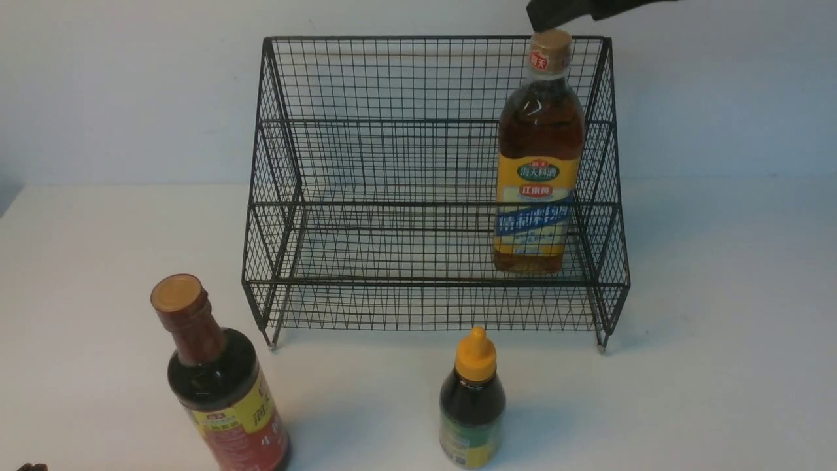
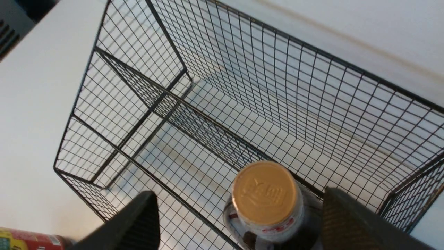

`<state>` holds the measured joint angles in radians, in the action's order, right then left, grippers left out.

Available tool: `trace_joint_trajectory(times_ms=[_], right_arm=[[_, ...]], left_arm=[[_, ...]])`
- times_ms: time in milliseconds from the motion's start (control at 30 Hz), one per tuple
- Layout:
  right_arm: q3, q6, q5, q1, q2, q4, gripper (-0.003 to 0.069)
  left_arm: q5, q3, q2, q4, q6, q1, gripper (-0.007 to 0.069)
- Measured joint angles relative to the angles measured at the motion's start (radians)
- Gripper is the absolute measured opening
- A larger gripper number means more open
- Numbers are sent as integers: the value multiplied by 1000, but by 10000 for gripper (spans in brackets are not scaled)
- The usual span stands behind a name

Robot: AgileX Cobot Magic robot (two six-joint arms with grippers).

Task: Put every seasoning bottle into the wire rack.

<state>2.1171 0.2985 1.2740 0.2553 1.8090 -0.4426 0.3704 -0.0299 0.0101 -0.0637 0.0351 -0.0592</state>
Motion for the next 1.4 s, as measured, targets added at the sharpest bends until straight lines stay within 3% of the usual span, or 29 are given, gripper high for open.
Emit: trace_joint_trajectory(times_ms=[167,300,567,667,733,900,967,1100,1233,1400], right_arm=[[0,-84,1,0,-134,48,556],[0,-161,3,0,-275,102,499],[-213,-196,3,0,-693,213,276],[-503,-195,3,0,-1000,279,136],[-657,-195,-14,0,-1112,281,97],[-1111,-162,-317,0,-1450,245,8],[-1431,-76,-596,0,-1627,191,-11],[-1687,96,-857,0,-1717,77,-15],[-1779,207,-931,0,-1718,-2,-15],[-1797,244,-931,0,-1718,-23,-15]], left_arm=[[0,0,0,0,0,0,-5],[0,0,0,0,0,0,-5],[0,0,0,0,0,0,-5],[0,0,0,0,0,0,-5],[0,0,0,0,0,0,-5],[0,0,0,0,0,0,-5],[0,0,0,0,0,0,-5],[0,0,0,0,0,0,-5],[0,0,0,0,0,0,-5],[0,0,0,0,0,0,-5]])
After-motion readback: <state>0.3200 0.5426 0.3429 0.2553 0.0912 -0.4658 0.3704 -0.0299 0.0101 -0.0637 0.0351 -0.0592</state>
